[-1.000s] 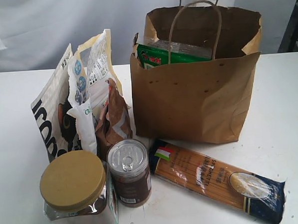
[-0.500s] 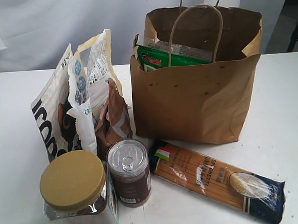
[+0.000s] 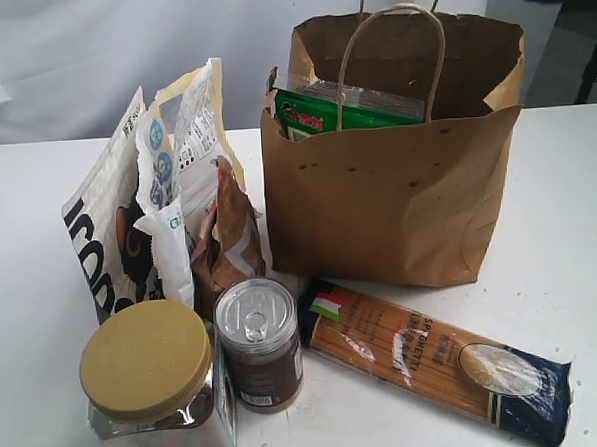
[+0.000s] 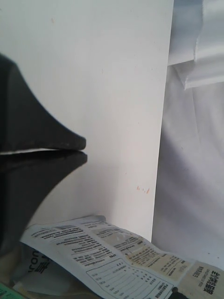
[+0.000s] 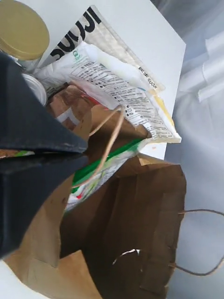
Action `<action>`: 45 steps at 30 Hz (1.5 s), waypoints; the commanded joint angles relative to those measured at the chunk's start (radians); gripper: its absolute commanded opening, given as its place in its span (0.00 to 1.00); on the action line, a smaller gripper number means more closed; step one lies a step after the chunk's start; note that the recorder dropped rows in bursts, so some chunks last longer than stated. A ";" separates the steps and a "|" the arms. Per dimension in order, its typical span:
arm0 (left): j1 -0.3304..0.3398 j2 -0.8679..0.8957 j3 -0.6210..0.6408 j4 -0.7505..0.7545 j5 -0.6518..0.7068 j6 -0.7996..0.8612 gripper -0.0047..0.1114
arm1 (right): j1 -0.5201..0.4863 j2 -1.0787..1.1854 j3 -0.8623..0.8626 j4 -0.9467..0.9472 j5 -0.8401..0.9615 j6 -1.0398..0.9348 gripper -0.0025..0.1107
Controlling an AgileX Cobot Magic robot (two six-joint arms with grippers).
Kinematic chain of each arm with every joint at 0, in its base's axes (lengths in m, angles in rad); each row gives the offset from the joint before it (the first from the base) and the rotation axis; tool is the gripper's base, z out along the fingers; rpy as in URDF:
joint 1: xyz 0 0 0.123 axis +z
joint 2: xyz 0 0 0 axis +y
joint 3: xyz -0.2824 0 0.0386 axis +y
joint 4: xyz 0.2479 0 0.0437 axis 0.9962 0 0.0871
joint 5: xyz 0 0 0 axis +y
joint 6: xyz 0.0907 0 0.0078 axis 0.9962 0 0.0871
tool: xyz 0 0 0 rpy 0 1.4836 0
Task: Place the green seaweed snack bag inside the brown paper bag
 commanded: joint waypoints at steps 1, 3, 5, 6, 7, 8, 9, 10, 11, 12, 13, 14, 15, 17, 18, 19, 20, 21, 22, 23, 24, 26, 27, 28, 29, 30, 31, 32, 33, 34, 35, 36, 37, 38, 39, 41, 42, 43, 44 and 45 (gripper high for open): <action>-0.005 -0.004 0.005 0.002 -0.009 -0.001 0.04 | 0.000 -0.106 0.193 0.045 -0.128 -0.020 0.02; -0.005 -0.004 0.005 0.002 -0.009 -0.001 0.04 | 0.000 -0.147 0.272 0.050 -0.168 -0.023 0.02; -0.005 -0.004 0.005 0.002 -0.009 -0.001 0.04 | 0.000 -0.179 0.336 0.050 -0.202 -0.023 0.02; -0.005 -0.004 0.005 0.002 -0.009 -0.001 0.04 | 0.000 -0.194 0.361 0.050 -0.214 -0.023 0.02; -0.005 -0.004 0.005 0.002 -0.009 -0.001 0.04 | 0.000 -0.205 0.379 0.050 -0.221 -0.023 0.02; -0.005 -0.004 0.005 0.002 -0.009 -0.001 0.04 | 0.000 -0.219 0.395 0.050 -0.223 -0.023 0.02; -0.005 -0.004 0.005 0.002 -0.009 -0.001 0.04 | 0.000 -0.233 0.407 0.050 -0.223 -0.023 0.02; -0.005 -0.004 0.005 0.002 -0.009 -0.001 0.04 | 0.000 -0.243 0.412 0.050 -0.219 -0.021 0.02; -0.005 -0.004 0.005 0.002 -0.009 -0.001 0.04 | 0.000 -0.252 0.417 0.050 -0.215 -0.021 0.02; -0.005 -0.004 0.005 0.002 -0.009 -0.001 0.04 | 0.000 -0.258 0.420 0.050 -0.216 -0.021 0.02; -0.005 -0.004 0.005 0.002 -0.009 -0.001 0.04 | 0.000 -0.262 0.420 0.050 -0.220 -0.023 0.02; -0.005 -0.004 0.005 0.002 -0.009 -0.001 0.04 | 0.000 -0.264 0.420 0.050 -0.228 -0.023 0.02; -0.005 -0.004 0.005 0.002 -0.009 -0.001 0.04 | 0.000 -0.267 0.420 0.052 -0.241 -0.023 0.02; -0.005 -0.004 0.005 0.002 -0.009 -0.001 0.04 | 0.000 -0.269 0.420 0.052 -0.275 -0.023 0.02; -0.005 -0.004 0.005 0.002 -0.009 -0.001 0.04 | 0.000 -0.269 0.420 0.052 -0.294 -0.023 0.02; -0.005 -0.004 0.005 0.002 -0.009 -0.001 0.04 | 0.000 -0.269 0.420 0.050 -0.311 -0.023 0.02; -0.005 -0.004 0.005 0.002 -0.009 -0.001 0.04 | 0.000 -0.269 0.420 0.045 -0.328 -0.023 0.02; -0.005 -0.004 0.005 0.002 -0.009 -0.001 0.04 | 0.000 -0.269 0.420 0.033 -0.341 -0.023 0.02; -0.005 -0.004 0.005 0.002 -0.009 -0.001 0.04 | 0.000 -0.269 0.420 0.026 -0.351 -0.023 0.02; -0.005 -0.004 0.005 0.002 -0.009 -0.001 0.04 | 0.000 -0.269 0.420 0.018 -0.362 -0.023 0.02; -0.005 -0.004 0.005 0.002 -0.009 -0.001 0.04 | 0.000 -0.269 0.420 0.008 -0.371 -0.025 0.02; -0.005 -0.004 0.005 0.002 -0.009 -0.001 0.04 | 0.000 -0.269 0.420 -0.017 -0.386 -0.025 0.02; -0.005 -0.004 0.005 0.002 -0.009 -0.001 0.04 | 0.000 -0.269 0.420 -0.029 -0.391 -0.025 0.02; -0.005 -0.004 0.005 0.002 -0.009 -0.001 0.04 | 0.000 -0.271 0.420 -0.037 -0.395 -0.025 0.02; -0.005 -0.004 0.005 0.002 -0.009 -0.001 0.04 | 0.000 -0.276 0.420 -0.050 -0.400 -0.025 0.02; -0.005 -0.004 0.005 0.002 -0.009 -0.001 0.04 | 0.000 -0.283 0.421 -0.059 -0.404 -0.025 0.02; -0.005 -0.004 0.005 0.002 -0.009 -0.001 0.04 | -0.002 -0.293 0.424 -0.067 -0.404 -0.025 0.02; -0.005 -0.004 0.005 0.002 -0.009 -0.001 0.04 | -0.010 -0.305 0.425 -0.075 -0.404 -0.025 0.02; -0.005 -0.004 0.005 0.002 -0.009 -0.001 0.04 | -0.024 -0.319 0.432 -0.075 -0.404 -0.026 0.02; -0.005 -0.004 0.005 0.002 -0.009 -0.001 0.04 | -0.043 -0.335 0.443 -0.075 -0.412 -0.026 0.02; -0.005 -0.004 0.005 0.002 -0.009 -0.001 0.04 | -0.062 -0.349 0.460 -0.075 -0.416 -0.026 0.02; -0.005 -0.004 0.005 0.002 -0.009 -0.001 0.04 | -0.091 -0.372 0.481 -0.075 -0.431 -0.026 0.02; -0.005 -0.004 0.005 0.002 -0.009 -0.001 0.04 | -0.112 -0.388 0.505 -0.075 -0.439 -0.026 0.02; -0.005 -0.004 0.005 0.002 -0.009 -0.001 0.04 | -0.138 -0.405 0.526 -0.075 -0.448 -0.026 0.02; -0.005 -0.004 0.005 0.002 -0.009 -0.001 0.04 | -0.162 -0.431 0.560 -0.075 -0.464 -0.026 0.02; -0.005 -0.004 0.005 0.002 -0.009 -0.001 0.04 | -0.200 -0.470 0.607 -0.075 -0.490 -0.026 0.02; -0.005 -0.004 0.005 0.002 -0.009 -0.001 0.04 | -0.223 -0.500 0.644 -0.075 -0.503 -0.026 0.02; -0.005 -0.004 0.005 0.002 -0.009 -0.001 0.04 | -0.237 -0.522 0.670 -0.075 -0.519 -0.026 0.02; -0.005 -0.004 0.005 0.002 -0.009 -0.001 0.04 | -0.260 -0.564 0.719 -0.075 -0.542 -0.026 0.02; -0.005 -0.004 0.005 0.002 -0.009 -0.001 0.04 | -0.271 -0.603 0.762 -0.075 -0.559 -0.026 0.02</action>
